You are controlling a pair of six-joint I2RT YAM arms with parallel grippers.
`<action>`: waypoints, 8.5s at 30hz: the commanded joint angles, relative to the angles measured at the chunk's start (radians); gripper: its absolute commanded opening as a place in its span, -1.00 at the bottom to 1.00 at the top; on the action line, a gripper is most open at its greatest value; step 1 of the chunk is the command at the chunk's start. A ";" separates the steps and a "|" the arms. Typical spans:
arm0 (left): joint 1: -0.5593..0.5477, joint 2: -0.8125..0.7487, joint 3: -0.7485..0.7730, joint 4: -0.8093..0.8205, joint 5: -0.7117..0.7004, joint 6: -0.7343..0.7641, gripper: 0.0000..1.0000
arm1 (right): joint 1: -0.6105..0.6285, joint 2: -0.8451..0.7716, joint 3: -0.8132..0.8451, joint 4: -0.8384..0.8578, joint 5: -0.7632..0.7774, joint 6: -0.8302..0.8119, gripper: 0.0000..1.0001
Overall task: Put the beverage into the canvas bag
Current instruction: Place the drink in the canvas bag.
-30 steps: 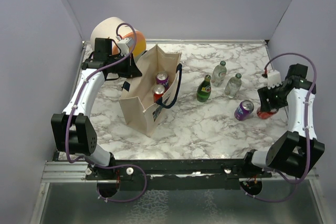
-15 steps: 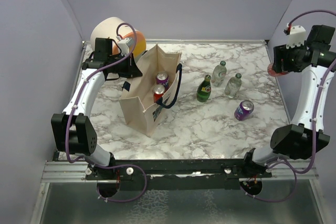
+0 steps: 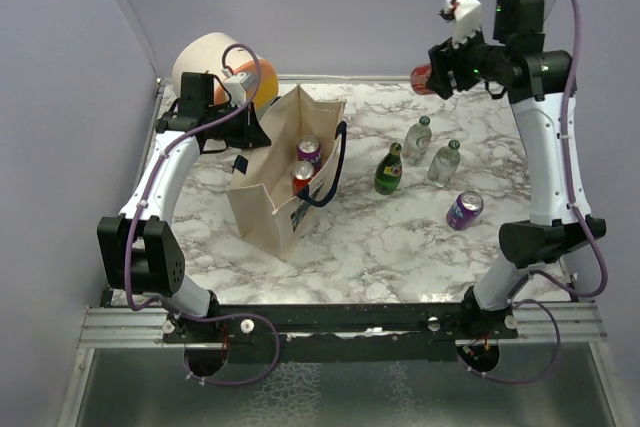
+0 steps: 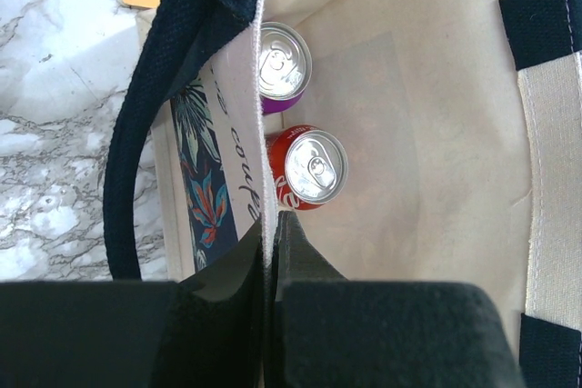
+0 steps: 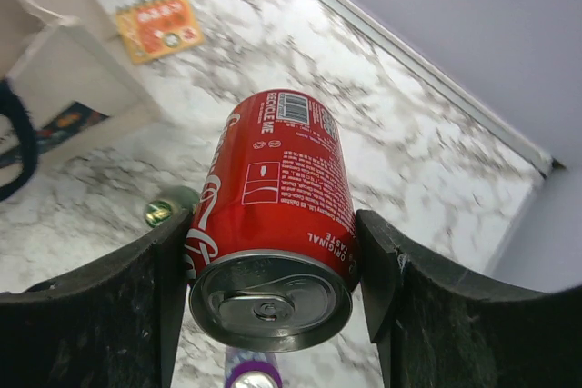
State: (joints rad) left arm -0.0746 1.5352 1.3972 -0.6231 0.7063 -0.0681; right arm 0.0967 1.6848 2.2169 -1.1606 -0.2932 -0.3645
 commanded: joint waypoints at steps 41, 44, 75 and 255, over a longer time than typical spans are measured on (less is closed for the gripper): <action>-0.004 -0.057 -0.028 0.013 0.007 0.035 -1.00 | 0.739 0.297 0.031 0.101 -0.364 -0.036 -0.98; -0.004 -0.052 -0.025 0.014 -0.012 0.021 -1.00 | 0.764 0.292 -0.013 0.083 -0.379 -0.075 -0.98; 0.005 -0.097 0.085 0.046 0.039 0.133 0.09 | 0.688 0.252 -0.073 0.231 -0.256 0.049 -0.98; -0.337 -0.530 -0.288 -0.548 -0.149 1.157 -1.00 | 0.864 0.509 0.016 0.141 0.020 -0.023 -0.97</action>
State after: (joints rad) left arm -0.4080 1.0164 1.1091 -1.1233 0.5583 1.1091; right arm 0.9665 2.2749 2.2349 -1.0130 -0.2462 -0.3721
